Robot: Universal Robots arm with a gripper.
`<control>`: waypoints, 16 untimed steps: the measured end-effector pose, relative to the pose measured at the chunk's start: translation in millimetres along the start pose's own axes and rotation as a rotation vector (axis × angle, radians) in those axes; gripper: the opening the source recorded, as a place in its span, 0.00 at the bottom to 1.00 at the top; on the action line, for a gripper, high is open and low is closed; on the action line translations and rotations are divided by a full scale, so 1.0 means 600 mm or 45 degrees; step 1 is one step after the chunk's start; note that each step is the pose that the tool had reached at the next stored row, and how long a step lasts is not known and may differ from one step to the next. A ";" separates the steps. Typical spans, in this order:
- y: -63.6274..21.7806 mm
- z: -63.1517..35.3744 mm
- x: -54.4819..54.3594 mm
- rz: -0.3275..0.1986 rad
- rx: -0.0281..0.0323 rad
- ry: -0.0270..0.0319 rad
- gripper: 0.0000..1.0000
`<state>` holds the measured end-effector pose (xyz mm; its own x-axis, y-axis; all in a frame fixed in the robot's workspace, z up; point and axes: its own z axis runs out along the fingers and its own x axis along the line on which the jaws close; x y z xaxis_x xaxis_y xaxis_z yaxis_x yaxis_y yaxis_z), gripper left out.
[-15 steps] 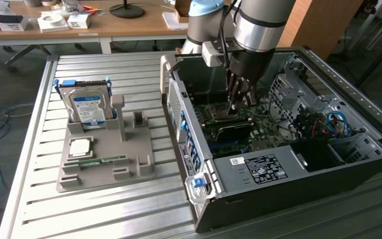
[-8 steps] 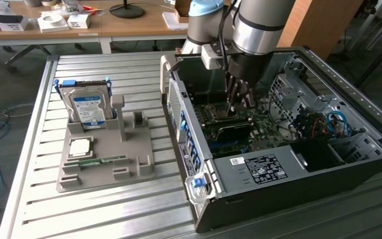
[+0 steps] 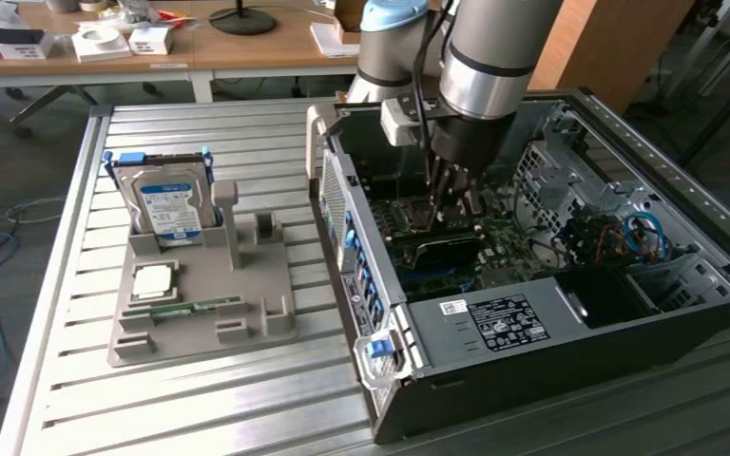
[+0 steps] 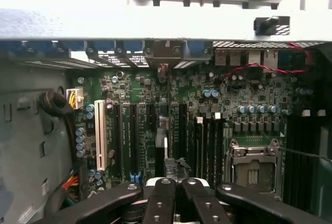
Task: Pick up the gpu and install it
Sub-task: 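Press down on the gpu until it lock into place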
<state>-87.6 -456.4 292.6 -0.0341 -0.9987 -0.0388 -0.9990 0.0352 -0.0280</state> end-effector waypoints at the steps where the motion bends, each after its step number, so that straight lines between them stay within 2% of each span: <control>1: 0.000 0.003 0.000 0.000 -0.0001 0.0002 0.11; 4: 0.002 0.011 0.000 0.000 0.0000 0.0000 0.11; 7: 0.002 0.011 0.000 0.000 -0.0001 0.0002 0.11; 11: 0.009 0.012 -0.002 0.000 0.0002 0.0000 0.11; 16: 0.009 0.020 -0.001 0.000 0.0000 0.0002 0.11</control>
<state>-92.9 -454.9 280.8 -0.0340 -0.9987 -0.0386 -0.9990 0.0351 -0.0280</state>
